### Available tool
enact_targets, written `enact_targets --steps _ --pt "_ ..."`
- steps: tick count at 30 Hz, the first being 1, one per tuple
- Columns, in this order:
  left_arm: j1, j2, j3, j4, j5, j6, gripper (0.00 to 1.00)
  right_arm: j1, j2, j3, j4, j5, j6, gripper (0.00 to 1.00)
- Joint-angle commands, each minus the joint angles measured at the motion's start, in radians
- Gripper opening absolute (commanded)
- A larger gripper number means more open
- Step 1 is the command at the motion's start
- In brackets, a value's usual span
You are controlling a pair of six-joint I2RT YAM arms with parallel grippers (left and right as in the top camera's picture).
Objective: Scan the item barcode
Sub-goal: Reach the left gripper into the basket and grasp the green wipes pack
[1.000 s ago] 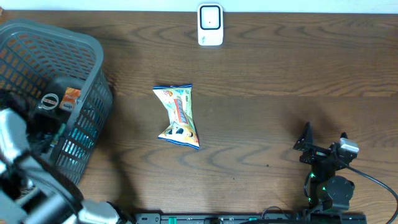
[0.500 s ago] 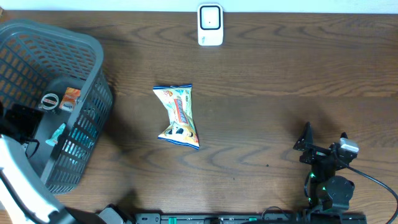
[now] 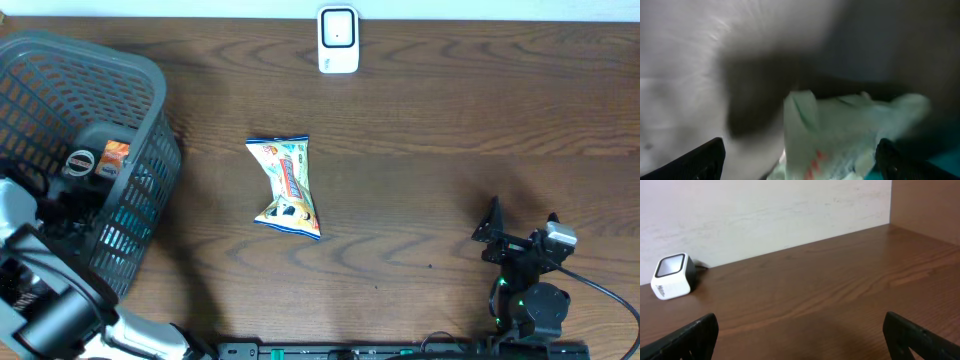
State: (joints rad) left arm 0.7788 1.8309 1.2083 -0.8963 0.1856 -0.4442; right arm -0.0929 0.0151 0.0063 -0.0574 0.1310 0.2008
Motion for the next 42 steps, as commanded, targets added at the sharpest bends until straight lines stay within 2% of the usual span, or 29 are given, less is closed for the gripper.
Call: enact_targets --steps 1,2,3,5,6,7,10,17,22,30,36,38,39,42 --pt "0.001 0.053 -0.01 0.0 0.013 0.018 0.92 0.008 -0.002 -0.001 -0.004 0.005 0.004 0.99" --pt "0.001 0.063 -0.01 0.0 0.013 0.029 0.86 0.008 -0.002 -0.001 -0.003 0.005 0.004 0.99" --pt "0.001 0.073 -0.01 0.0 0.013 0.046 0.76 0.008 -0.002 -0.001 -0.003 0.005 0.004 0.99" --pt "0.001 0.077 -0.01 0.0 -0.001 0.054 0.46 0.008 -0.002 -0.001 -0.004 0.005 0.004 0.99" --pt "0.001 0.076 -0.01 0.0 -0.02 0.053 0.36 0.008 -0.002 -0.001 -0.003 0.005 0.004 0.99" --pt "0.001 0.072 -0.008 0.0 -0.034 0.053 0.32 0.008 -0.002 -0.001 -0.003 0.005 0.004 0.99" --pt "0.006 0.057 0.008 -0.009 -0.063 0.051 0.31 0.008 -0.002 -0.001 -0.004 0.005 0.004 0.99" --pt "0.008 -0.037 0.089 -0.046 -0.066 0.051 0.3 0.008 -0.002 -0.001 -0.004 0.005 0.004 0.99" --pt "0.008 -0.19 0.127 -0.05 -0.066 0.01 0.3 0.008 -0.002 -0.001 -0.003 0.005 0.004 0.99" --pt "0.006 -0.562 0.127 -0.031 -0.051 -0.159 0.3 0.008 -0.002 -0.001 -0.003 0.005 0.004 0.99" --pt "-0.067 -0.826 0.127 0.027 0.087 -0.186 0.29 0.008 -0.002 -0.001 -0.003 0.005 0.004 0.99" --pt "-0.113 -0.875 0.127 0.045 0.051 -0.185 0.29 0.008 -0.002 -0.001 -0.003 0.005 0.004 0.99" --pt "-0.141 -0.895 0.127 0.045 -0.026 -0.186 0.35 0.008 -0.002 -0.001 -0.004 0.005 0.004 0.99" --pt "-0.176 -0.9 0.121 0.021 -0.23 -0.186 0.69 0.008 -0.002 -0.001 -0.003 0.005 0.004 0.99"
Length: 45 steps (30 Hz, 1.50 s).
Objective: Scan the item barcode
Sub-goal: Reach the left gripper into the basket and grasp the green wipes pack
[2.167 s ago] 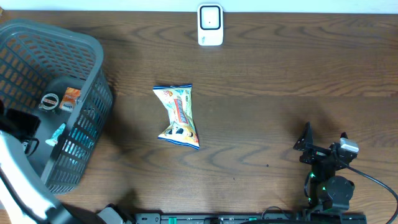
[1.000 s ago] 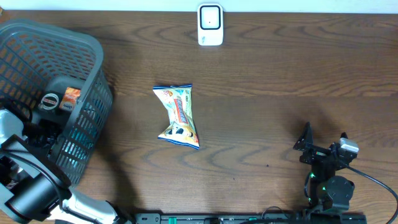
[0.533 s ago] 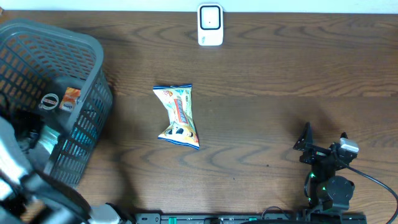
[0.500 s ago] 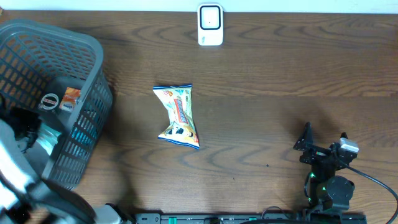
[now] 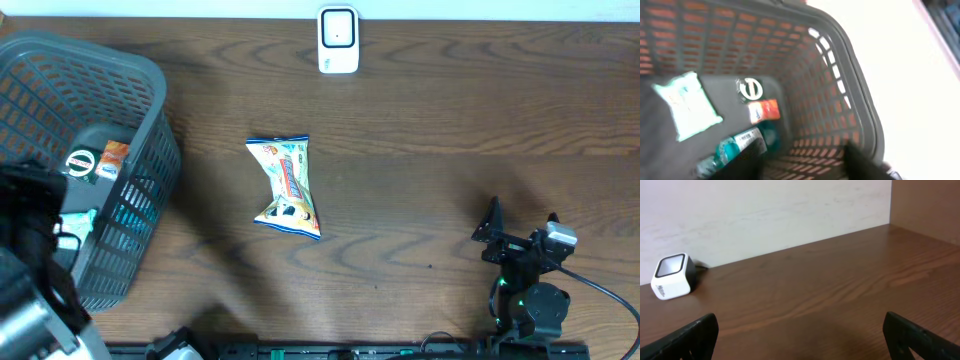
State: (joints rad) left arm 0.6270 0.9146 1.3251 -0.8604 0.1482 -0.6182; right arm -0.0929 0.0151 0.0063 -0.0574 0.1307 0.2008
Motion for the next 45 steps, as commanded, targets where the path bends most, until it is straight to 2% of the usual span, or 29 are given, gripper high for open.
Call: enact_targets --steps 1,3,6,12,17,28,37,45 --pt "-0.026 0.026 0.0 -0.027 -0.235 -0.011 0.79 0.008 -0.002 -0.001 -0.004 0.005 0.004 0.99" --pt "-0.026 0.074 -0.014 -0.059 -0.29 -0.013 0.96 0.008 -0.002 -0.001 -0.003 0.006 0.004 0.99" --pt "-0.026 0.166 -0.039 -0.068 -0.292 -0.021 1.0 0.008 -0.002 -0.001 -0.003 0.005 0.004 0.99" --pt "-0.026 0.433 -0.051 -0.072 -0.326 -0.13 0.98 0.008 -0.002 -0.001 -0.004 0.006 0.004 0.99" --pt "-0.026 0.62 -0.051 -0.118 -0.463 -0.261 0.98 0.008 -0.002 -0.001 -0.004 0.006 0.004 0.99" --pt "-0.014 0.877 -0.051 -0.067 -0.505 -0.314 0.98 0.008 -0.002 -0.001 -0.004 0.005 0.004 0.99" --pt "0.034 0.974 -0.052 -0.034 -0.504 -0.367 0.98 0.008 -0.002 -0.001 -0.003 0.006 0.004 0.99" --pt "0.033 1.099 -0.052 0.014 -0.436 -0.359 0.98 0.008 -0.002 -0.001 -0.004 0.006 0.004 0.99"
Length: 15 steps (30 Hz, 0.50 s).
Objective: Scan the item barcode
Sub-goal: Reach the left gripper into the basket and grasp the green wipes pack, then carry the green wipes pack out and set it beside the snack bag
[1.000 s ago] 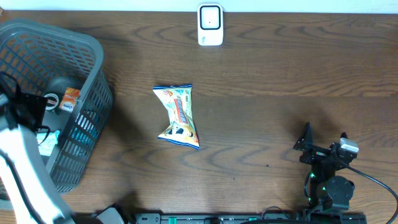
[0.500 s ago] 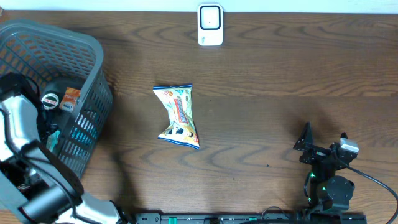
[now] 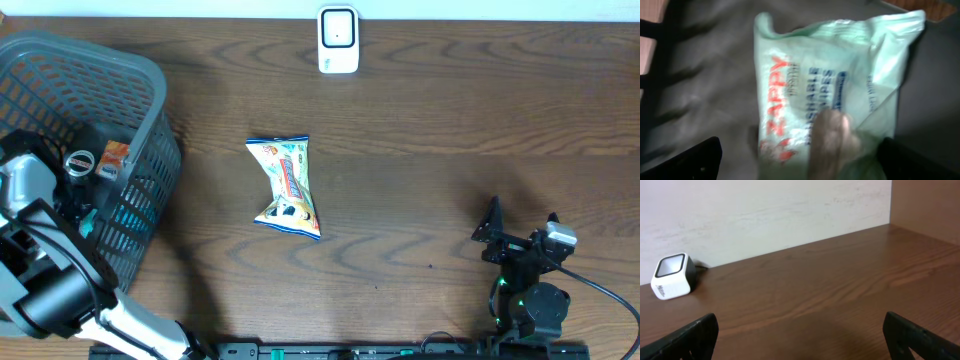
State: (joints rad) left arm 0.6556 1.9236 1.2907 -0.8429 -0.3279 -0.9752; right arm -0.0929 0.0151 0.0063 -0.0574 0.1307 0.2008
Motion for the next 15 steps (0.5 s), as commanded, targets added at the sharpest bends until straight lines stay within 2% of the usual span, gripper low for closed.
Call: enact_targets --steps 1,3,4,7,10,13,15 --pt "0.004 0.107 -0.018 -0.003 0.049 -0.002 0.98 0.008 -0.002 -0.001 -0.004 0.006 0.004 0.99" --pt "0.004 0.142 -0.018 -0.005 0.062 0.005 0.99 0.008 -0.002 -0.001 -0.004 0.005 0.004 0.99" --pt "0.004 0.161 -0.018 -0.004 0.066 0.023 0.95 0.008 -0.002 -0.001 -0.004 0.006 0.004 0.99" --pt "0.004 0.189 -0.018 -0.004 0.066 0.061 0.72 0.008 -0.002 -0.001 -0.003 0.006 0.004 0.99" --pt "0.004 0.196 -0.018 -0.004 0.065 0.085 0.59 0.008 -0.002 -0.001 -0.003 0.005 0.004 0.99" --pt "0.004 0.195 -0.018 -0.004 0.066 0.114 0.33 0.008 -0.002 -0.001 -0.003 0.006 0.004 0.99" --pt "0.004 0.193 -0.017 -0.004 0.066 0.136 0.24 0.008 -0.002 -0.001 -0.004 0.006 0.004 0.99"
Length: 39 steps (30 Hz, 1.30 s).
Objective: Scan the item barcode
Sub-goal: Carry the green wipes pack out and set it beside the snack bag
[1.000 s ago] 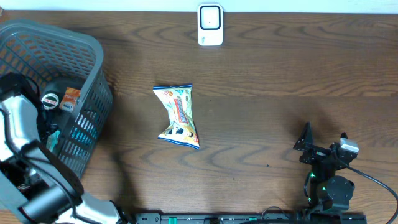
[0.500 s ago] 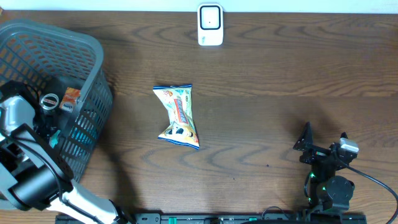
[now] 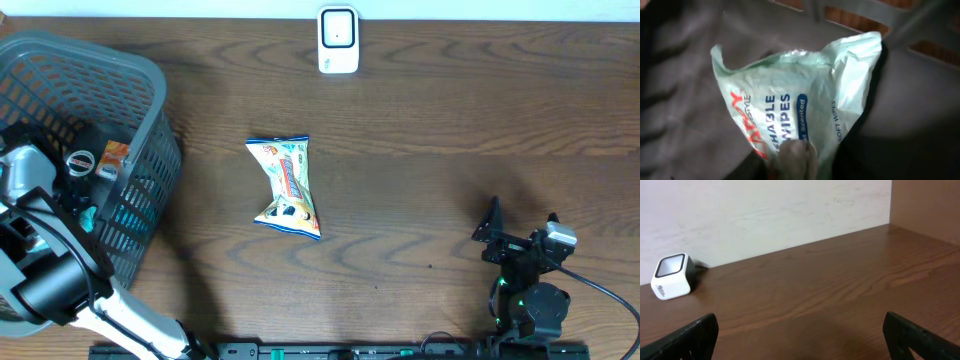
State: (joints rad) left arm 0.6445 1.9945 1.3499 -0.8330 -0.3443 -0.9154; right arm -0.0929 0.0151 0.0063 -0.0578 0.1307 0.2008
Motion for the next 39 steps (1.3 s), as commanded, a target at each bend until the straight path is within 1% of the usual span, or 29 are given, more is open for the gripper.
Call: enact_targets --steps 1,2,3,9,12,18,22,26,27,29,32,33,34,36,39 --pt "0.016 0.118 -0.076 -0.014 0.082 0.093 0.19 0.008 -0.002 -0.001 -0.003 0.005 0.004 0.99" --pt "0.016 0.113 -0.076 -0.016 0.082 0.108 0.19 0.008 -0.002 -0.001 -0.003 0.006 0.004 0.99" --pt "0.016 0.106 -0.074 -0.019 0.082 0.121 0.14 0.008 -0.002 -0.001 -0.003 0.006 0.004 0.99" --pt "0.016 -0.037 -0.044 -0.088 0.111 0.123 0.12 0.008 -0.002 -0.001 -0.003 0.006 0.004 0.99" --pt "0.016 -0.161 -0.038 -0.098 0.177 0.123 0.11 0.008 -0.002 -0.001 -0.003 0.005 0.004 0.99" --pt "0.015 -0.492 -0.038 -0.089 0.319 0.122 0.09 0.008 -0.002 -0.001 -0.003 0.006 0.004 0.99" --pt "0.015 -0.73 -0.038 -0.039 0.482 0.122 0.09 0.008 -0.002 -0.001 -0.003 0.006 0.004 0.99" --pt "-0.015 -0.942 -0.039 0.062 0.725 0.121 0.09 0.008 -0.002 -0.001 -0.003 0.006 0.004 0.99" --pt "-0.045 -0.988 -0.039 0.096 0.775 0.12 0.09 0.008 -0.002 -0.001 -0.003 0.005 0.004 0.99" --pt "-0.12 -1.047 -0.039 0.141 0.822 0.118 0.09 0.008 -0.002 -0.001 -0.003 0.006 0.004 0.99" --pt "-0.298 -1.1 -0.039 0.155 0.822 0.137 0.09 0.008 -0.002 -0.001 -0.003 0.006 0.004 0.99" --pt "-0.381 -1.103 -0.039 0.155 0.819 0.159 0.09 0.008 -0.002 -0.001 -0.003 0.006 0.004 0.99" --pt "-0.443 -1.101 -0.04 0.154 0.804 0.172 0.09 0.008 -0.002 -0.001 -0.003 0.006 0.004 0.99" --pt "-0.586 -1.082 -0.048 0.156 0.727 0.195 0.09 0.008 -0.002 -0.001 -0.003 0.006 0.004 0.99" --pt "-0.805 -1.018 -0.061 0.166 0.548 0.21 0.09 0.008 -0.002 -0.001 -0.003 0.005 0.004 0.99"
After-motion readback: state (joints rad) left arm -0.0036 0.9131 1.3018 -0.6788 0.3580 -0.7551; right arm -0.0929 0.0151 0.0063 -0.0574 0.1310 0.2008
